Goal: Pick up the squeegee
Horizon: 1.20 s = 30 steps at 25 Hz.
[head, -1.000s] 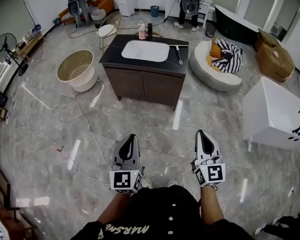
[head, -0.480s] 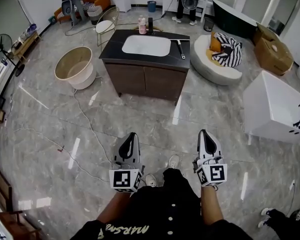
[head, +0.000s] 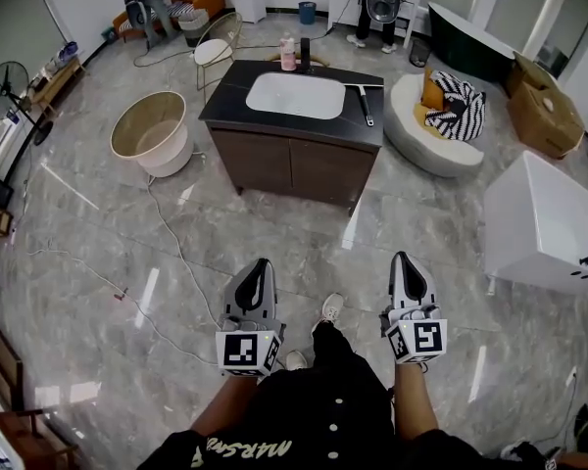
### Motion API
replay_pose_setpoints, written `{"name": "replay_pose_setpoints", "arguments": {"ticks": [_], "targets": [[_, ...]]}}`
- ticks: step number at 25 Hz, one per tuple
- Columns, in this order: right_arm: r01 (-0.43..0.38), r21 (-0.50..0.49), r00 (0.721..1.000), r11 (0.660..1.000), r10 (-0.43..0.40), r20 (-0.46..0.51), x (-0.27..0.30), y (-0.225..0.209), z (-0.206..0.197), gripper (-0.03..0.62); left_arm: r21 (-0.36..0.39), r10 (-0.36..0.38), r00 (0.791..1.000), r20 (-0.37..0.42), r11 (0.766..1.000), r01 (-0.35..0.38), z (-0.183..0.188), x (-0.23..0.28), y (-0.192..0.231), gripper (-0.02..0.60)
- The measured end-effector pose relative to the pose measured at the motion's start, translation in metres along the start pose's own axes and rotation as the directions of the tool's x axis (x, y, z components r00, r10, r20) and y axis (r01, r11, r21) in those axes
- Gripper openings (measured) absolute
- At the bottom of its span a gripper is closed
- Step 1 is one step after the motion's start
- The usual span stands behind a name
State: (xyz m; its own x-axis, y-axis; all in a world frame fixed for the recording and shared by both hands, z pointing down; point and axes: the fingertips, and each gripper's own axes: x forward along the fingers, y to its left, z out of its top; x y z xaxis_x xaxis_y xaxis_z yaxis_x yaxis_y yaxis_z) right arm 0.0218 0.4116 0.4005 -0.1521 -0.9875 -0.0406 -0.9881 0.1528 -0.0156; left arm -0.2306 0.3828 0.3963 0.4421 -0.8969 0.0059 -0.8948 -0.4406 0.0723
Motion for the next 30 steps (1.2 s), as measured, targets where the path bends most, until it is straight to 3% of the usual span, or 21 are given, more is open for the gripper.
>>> {"name": "replay_pose_setpoints", "arguments": {"ticks": [11,22,30], "targets": [[-0.012,-0.004,1.0,1.0,0.012,0.015,0.113,-0.057,0.005,-0.003,0.016,0.012,1.0,0.005,1.0,-0.012,0.008,0.123,0.014,0.025],[-0.038,-0.054,0.999,0.998,0.039,0.006,0.199,-0.126,0.006,-0.003,0.033,0.013,1.0,0.011,0.999,-0.013,0.018,0.236,-0.003,0.025],[-0.072,-0.017,0.997,0.997,0.072,-0.002,0.238,-0.152,-0.002,-0.003,0.036,0.052,0.999,-0.009,0.998,-0.052,0.011,0.27,-0.004,0.025]]}}
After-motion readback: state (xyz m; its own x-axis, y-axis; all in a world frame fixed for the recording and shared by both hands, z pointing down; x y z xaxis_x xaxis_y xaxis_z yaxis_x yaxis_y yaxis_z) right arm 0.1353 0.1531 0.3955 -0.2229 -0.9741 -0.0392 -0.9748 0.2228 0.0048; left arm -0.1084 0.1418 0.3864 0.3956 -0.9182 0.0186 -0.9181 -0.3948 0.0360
